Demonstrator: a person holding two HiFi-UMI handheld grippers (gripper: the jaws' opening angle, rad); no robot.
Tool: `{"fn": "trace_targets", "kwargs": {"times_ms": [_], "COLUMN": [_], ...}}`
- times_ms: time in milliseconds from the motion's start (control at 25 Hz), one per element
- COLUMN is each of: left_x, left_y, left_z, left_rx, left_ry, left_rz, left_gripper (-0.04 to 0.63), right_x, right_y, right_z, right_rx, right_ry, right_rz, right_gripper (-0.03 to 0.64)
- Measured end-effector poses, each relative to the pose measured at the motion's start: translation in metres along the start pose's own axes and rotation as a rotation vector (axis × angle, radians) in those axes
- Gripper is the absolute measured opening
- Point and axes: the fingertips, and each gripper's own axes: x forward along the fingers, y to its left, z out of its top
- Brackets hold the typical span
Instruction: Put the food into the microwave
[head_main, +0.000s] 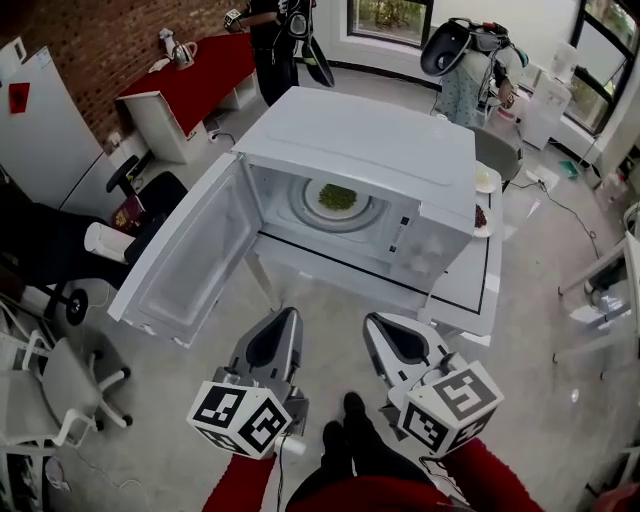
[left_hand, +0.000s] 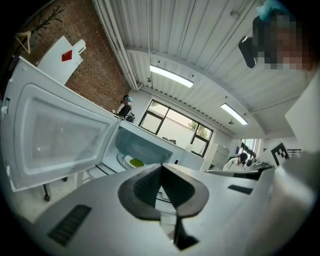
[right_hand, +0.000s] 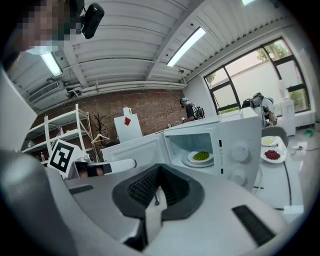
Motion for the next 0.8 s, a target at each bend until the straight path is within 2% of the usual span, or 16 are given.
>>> {"fn": "trace_targets", "kwargs": {"times_ms": [480, 800], "left_x": [-0.038, -0.054], "left_y": [-0.040, -0.058], "left_z": [-0.025, -0.028], "left_rx": [0.048, 0.071], "left_ry": [0.024, 0.011], "left_rz": [-0.026, -0.044], "left_gripper": [0.008, 0.008], "right_x": [-0.044, -0.062], "right_y": [0.004, 0.014], "right_z": [-0.018, -0.022], "right_rx": [0.004, -0.065], "right_ry": [-0.007, -0.022], "right_rz": [0.000, 0.018], "right_gripper": [0.014, 0.014]}}
